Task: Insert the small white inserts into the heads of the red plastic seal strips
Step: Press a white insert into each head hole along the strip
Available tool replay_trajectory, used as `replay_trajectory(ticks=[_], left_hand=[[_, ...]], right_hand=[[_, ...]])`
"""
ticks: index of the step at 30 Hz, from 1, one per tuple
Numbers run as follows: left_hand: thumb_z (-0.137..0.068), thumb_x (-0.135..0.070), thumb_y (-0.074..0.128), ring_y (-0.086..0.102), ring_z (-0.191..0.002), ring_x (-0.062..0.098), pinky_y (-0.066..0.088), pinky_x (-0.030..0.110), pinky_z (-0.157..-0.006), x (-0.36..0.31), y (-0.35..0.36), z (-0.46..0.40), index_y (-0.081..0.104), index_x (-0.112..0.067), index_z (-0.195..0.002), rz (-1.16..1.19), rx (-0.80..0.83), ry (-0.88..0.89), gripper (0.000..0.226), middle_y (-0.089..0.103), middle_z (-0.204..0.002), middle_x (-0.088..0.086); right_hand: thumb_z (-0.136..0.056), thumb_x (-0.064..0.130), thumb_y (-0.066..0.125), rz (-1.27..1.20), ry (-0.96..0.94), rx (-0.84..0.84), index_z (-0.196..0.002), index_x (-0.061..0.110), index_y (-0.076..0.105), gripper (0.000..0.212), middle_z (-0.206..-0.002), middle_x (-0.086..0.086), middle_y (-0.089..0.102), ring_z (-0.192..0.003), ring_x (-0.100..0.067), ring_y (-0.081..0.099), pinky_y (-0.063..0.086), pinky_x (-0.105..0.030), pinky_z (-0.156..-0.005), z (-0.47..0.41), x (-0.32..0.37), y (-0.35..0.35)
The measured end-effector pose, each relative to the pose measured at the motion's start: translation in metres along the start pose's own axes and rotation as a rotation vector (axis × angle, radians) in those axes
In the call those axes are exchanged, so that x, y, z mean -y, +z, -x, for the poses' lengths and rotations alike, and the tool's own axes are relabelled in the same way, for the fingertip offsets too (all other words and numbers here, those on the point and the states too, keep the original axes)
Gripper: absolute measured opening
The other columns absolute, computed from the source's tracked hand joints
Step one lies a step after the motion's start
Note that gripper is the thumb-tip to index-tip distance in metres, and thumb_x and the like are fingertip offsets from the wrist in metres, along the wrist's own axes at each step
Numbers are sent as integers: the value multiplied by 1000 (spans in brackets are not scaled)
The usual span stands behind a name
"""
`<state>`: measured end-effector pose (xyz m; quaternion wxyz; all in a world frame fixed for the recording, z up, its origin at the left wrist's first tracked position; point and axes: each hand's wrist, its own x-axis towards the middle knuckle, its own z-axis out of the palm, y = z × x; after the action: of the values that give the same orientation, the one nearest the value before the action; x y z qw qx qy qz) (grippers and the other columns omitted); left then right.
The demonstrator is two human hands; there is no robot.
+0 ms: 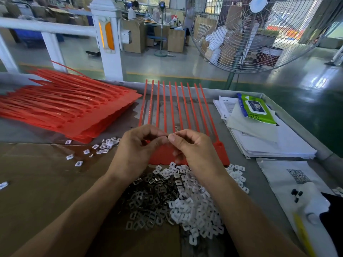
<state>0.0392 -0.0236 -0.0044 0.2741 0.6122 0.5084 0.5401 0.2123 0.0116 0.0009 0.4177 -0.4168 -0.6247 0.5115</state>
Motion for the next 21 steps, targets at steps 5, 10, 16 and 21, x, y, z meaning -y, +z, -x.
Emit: replay_trajectory(ticks=[5, 10, 16, 21], left_hand=[[-89, -13, 75, 65, -79, 11, 53, 32, -76, -3, 1, 2, 73, -29, -96, -58, 8, 44, 17, 72, -88, -7], [-88, -9, 75, 65, -82, 12, 51, 30, -76, -5, 0, 1, 74, -23, -95, -97, 10, 98, 16, 72, -88, -8], [-88, -14, 75, 64, -85, 13, 48, 22, -72, 1, -3, 0, 70, -31, -95, -233, 1, 163, 20, 69, -90, -12], [-87, -18, 76, 63, -89, 9, 46, 19, -75, 1, -5, -1, 70, -32, -97, -370, -21, 243, 18, 66, -93, -17]], right_hand=[[-101, 37, 64, 40, 52, 53, -95, 26, 74, 16, -70, 4, 66, -63, -9, 62, 54, -21, -64, 0, 1, -1], [-105, 30, 58, 21, 81, 107, -99, 21, 74, 18, -78, 4, 70, -68, -10, 62, 54, -22, -64, 0, 3, -2], [-103, 31, 62, 42, 59, 73, -97, 21, 75, 17, -77, 0, 71, -63, -13, 60, 53, -23, -63, 2, 7, -2], [-99, 30, 69, 54, 32, 33, -97, 23, 76, 10, -68, 9, 70, -56, -5, 60, 49, -15, -55, 4, 8, -1]])
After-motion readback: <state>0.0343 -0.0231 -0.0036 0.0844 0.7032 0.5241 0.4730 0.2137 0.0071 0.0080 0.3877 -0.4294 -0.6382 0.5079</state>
